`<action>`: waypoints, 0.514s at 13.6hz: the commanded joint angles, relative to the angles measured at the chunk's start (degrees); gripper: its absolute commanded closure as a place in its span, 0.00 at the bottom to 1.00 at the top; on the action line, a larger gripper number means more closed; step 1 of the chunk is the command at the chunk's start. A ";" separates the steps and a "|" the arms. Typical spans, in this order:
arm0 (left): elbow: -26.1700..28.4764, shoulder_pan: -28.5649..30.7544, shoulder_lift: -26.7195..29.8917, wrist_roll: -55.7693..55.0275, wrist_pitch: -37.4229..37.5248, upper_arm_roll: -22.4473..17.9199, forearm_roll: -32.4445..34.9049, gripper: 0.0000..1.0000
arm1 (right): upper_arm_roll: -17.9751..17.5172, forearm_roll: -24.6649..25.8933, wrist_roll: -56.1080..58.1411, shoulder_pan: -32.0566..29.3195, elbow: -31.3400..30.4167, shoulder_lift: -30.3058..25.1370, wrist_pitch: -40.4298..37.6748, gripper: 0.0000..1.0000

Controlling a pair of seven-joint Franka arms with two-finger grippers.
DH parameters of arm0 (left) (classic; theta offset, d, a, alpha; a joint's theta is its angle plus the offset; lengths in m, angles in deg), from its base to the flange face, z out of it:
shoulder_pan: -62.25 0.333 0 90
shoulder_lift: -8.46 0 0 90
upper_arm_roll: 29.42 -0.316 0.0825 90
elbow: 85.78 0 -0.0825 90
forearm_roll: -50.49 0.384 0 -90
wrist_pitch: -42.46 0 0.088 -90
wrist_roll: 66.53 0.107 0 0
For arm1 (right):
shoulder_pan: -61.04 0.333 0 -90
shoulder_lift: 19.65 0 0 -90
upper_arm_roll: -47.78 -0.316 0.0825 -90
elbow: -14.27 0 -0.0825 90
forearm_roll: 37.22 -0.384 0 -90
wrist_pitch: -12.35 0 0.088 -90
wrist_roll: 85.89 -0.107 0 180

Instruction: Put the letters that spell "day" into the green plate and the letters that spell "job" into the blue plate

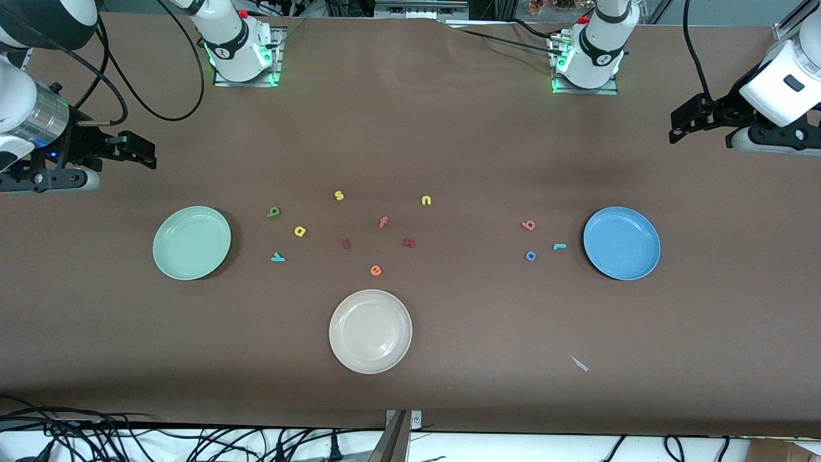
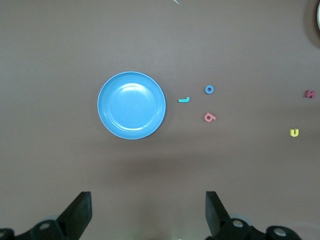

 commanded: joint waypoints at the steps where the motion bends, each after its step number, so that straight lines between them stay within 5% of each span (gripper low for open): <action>1: 2.07 0.35 1.58 0.38 -1.16 -0.29 -1.52 0.00 | -0.20 0.29 0.12 -0.31 1.17 0.40 -0.78 0.00; 7: 6.55 0.88 4.48 0.38 -2.65 -0.38 -1.08 0.00 | -0.20 0.29 0.12 -0.31 1.17 0.40 -0.78 0.00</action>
